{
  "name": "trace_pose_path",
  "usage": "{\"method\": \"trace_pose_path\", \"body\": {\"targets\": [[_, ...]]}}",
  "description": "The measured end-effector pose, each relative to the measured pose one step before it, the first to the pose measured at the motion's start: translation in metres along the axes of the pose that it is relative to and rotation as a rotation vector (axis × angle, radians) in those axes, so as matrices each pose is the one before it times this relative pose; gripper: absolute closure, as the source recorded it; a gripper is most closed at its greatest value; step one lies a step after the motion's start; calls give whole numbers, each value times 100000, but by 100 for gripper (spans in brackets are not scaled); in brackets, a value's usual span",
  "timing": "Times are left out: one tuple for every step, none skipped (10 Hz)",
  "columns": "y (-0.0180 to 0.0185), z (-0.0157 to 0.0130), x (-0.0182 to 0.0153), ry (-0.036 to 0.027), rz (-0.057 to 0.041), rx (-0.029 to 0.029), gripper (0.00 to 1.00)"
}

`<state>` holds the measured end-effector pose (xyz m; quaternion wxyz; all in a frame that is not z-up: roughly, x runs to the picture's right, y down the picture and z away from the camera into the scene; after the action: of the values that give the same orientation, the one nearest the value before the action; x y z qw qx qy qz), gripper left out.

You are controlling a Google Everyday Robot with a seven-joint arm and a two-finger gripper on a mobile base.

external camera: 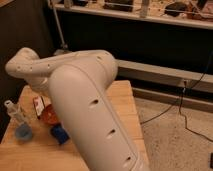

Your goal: Knock the bottle over

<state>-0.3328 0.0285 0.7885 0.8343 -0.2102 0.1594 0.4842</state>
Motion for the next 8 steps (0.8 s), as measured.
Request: {"method": "trace_pose_path", "body": {"targets": [[1879, 315, -624, -293, -3892, 328, 100], [3079, 298, -826, -312, -5592, -45, 100], [1816, 144, -453, -249, -3391, 67, 100], [2467, 64, -517, -441, -4611, 272, 100], [4054, -55, -823, -1289, -7524, -64, 100], [1948, -146, -469, -866, -3587, -460, 100], [3412, -356, -841, -1757, -6085, -2127, 100], [2389, -466, -642, -1188, -3731, -2912, 100]]}}
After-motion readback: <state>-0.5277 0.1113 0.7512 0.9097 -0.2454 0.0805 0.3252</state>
